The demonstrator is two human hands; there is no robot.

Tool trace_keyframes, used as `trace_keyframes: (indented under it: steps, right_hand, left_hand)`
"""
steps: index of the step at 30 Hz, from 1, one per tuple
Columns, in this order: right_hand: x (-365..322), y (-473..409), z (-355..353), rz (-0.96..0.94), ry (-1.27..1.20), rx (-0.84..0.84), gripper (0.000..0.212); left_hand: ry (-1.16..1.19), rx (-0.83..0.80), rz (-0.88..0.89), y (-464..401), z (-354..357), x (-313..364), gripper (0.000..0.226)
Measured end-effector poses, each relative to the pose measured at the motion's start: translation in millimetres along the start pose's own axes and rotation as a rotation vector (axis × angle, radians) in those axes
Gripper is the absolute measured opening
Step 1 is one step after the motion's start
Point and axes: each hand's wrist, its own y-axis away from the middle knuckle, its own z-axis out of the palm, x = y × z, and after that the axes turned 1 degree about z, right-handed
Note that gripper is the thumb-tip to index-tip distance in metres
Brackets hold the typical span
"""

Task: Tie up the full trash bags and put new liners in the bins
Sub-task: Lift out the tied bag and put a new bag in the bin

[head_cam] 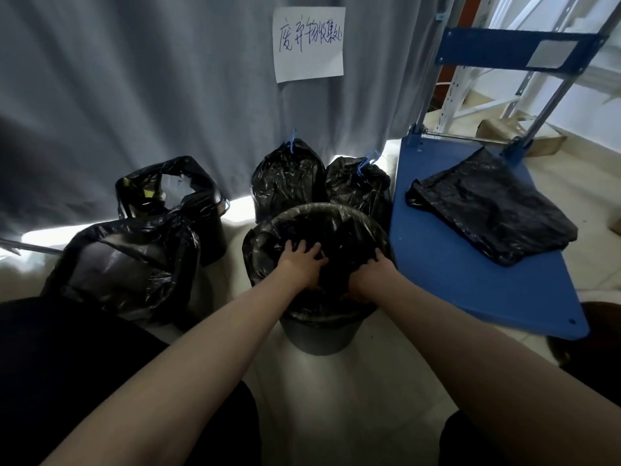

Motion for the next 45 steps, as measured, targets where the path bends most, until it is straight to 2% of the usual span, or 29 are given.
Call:
trace_keyframes:
  steps: [2,4,6,11,13,16,18,21,23,25,27,30,32,34,36,37,39,41,43,45]
  right_hand:
    - [-2,-1,1,0.007,-0.01,-0.013,0.08]
    - [-3,-2,1,0.021,0.048,-0.042,0.076]
    - [-5,-2,1,0.028,0.125,-0.086,0.071]
    - [-4,3,-4,0.005,0.007,-0.138,0.066]
    - [-4,4,-7,0.001,-0.041,-0.138,0.068]
    - [-7,6,-9,0.007,-0.093,-0.175,0.07]
    - [-9,6,-13,-0.006,-0.11,-0.115,0.065]
    - [-12,11,-24,-0.032,-0.23,0.215,0.042]
    - [-11,16,-34,-0.053,-0.314,0.328,0.035]
    - [-7,24,-39,-0.085,-0.343,0.275,0.038]
    - [-4,35,-37,-0.092,-0.309,0.145,0.047]
    - [-3,47,-27,-0.079,-0.072,-0.038,0.055]
    - [-3,51,-22,-0.066,-0.02,-0.089,0.054]
    - [-1,54,-20,-0.082,-0.064,-0.021,0.047]
    - [1,55,-21,-0.075,-0.12,0.205,0.041]
    - [2,55,-22,-0.051,-0.127,0.34,0.038]
    - [6,51,-23,-0.01,-0.098,0.526,0.039]
    - [10,48,-19,0.019,-0.067,0.521,0.05]
    - [14,45,-11,0.074,-0.038,0.419,0.058]
    - [15,41,-3,0.122,-0.025,0.338,0.056]
  left_hand:
    - [-0.021,-0.094,-0.046,-5,5,0,0.09]
    - [-0.036,-0.172,-0.074,-10,6,0,0.089]
    - [-0.06,-0.238,-0.079,-17,8,-1,0.084]
    - [-0.149,-0.321,-0.122,-29,26,-1,0.062]
    - [-0.048,-0.33,-0.163,-30,32,-1,0.056]
    - [0.097,-0.385,-0.177,-21,23,-2,0.059]
    - [0.133,-0.348,-0.13,-16,2,0,0.053]
    - [0.151,-0.243,-0.056,-2,-32,4,0.041]
    - [0.18,-0.155,-0.026,7,-46,3,0.035]
    - [0.174,-0.108,-0.004,20,-49,1,0.033]
    - [0.193,-0.137,0.001,31,-40,-2,0.044]
    - [0.221,-0.171,0.099,52,-21,-4,0.073]
    - [0.16,-0.096,0.188,64,-10,-4,0.07]
    - [0.134,-0.092,0.183,73,-4,-6,0.063]
    - [0.124,-0.102,0.059,76,-8,-8,0.062]
    - [0.112,-0.056,0.007,76,-12,-9,0.06]
    - [0.037,0.171,-0.027,71,-20,-12,0.053]
    - [-0.011,0.335,-0.029,63,-25,-12,0.054]
    - [0.007,0.332,-0.05,54,-27,-11,0.062]
    - [0.029,0.294,-0.062,46,-27,-4,0.068]
